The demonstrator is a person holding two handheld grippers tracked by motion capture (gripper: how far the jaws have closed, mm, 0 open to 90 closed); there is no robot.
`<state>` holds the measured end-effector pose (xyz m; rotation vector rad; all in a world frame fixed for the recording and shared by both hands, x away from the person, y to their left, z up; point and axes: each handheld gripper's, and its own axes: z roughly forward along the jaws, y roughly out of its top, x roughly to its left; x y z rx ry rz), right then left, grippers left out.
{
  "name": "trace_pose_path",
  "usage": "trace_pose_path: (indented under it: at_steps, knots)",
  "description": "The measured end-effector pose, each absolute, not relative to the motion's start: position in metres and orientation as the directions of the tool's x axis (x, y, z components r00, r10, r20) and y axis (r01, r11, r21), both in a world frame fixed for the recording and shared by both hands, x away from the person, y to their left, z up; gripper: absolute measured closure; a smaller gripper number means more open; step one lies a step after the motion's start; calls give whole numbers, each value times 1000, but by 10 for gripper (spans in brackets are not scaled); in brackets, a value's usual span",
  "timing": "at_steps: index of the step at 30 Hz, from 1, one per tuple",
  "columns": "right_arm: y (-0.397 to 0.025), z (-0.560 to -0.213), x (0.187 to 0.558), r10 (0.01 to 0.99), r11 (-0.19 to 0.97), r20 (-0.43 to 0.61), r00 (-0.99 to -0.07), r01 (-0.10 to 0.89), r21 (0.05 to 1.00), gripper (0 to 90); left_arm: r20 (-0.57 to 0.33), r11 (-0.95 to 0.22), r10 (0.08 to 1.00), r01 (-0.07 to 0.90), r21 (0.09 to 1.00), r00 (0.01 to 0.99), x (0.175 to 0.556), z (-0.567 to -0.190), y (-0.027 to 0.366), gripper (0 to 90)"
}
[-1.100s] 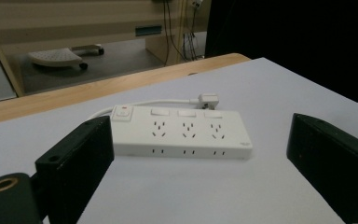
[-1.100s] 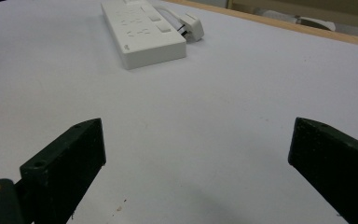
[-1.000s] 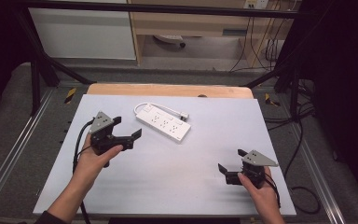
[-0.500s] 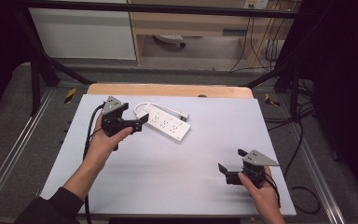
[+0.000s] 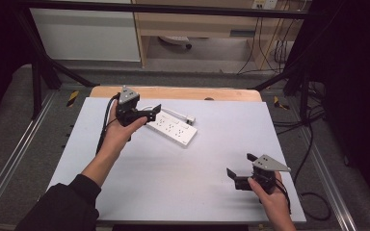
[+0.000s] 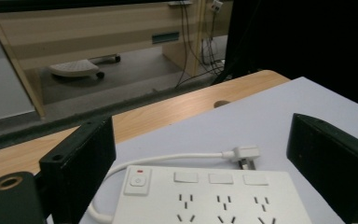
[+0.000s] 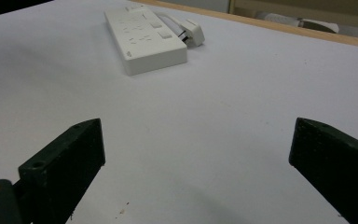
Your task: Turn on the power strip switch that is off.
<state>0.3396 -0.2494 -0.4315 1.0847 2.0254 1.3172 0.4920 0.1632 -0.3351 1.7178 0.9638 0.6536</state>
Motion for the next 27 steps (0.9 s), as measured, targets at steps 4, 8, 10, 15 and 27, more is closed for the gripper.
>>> trace_pose_path:
  at_steps: [4, 8, 10, 15, 27]
  knots:
    - [-249, -432, 340, 820, 217, 27, -572, 355, 909, 39, -27, -153, 851, 295, 943, 525, 501, -338, 161, 89]
    - [-247, -433, 341, 814, 226, 23, -580, 353, 908, 36, -26, -158, 847, 299, 941, 531, 508, -342, 158, 88]
    - [-246, -433, 341, 813, 228, 23, -582, 354, 907, 36, -26, -158, 848, 301, 941, 529, 509, -343, 157, 88]
    - [-245, -433, 341, 812, 230, 24, -584, 356, 906, 36, -31, -162, 848, 314, 936, 530, 520, -348, 152, 91]
    - [-247, -433, 340, 813, 224, 28, -581, 357, 907, 36, -34, -164, 848, 323, 932, 529, 534, -359, 144, 97]
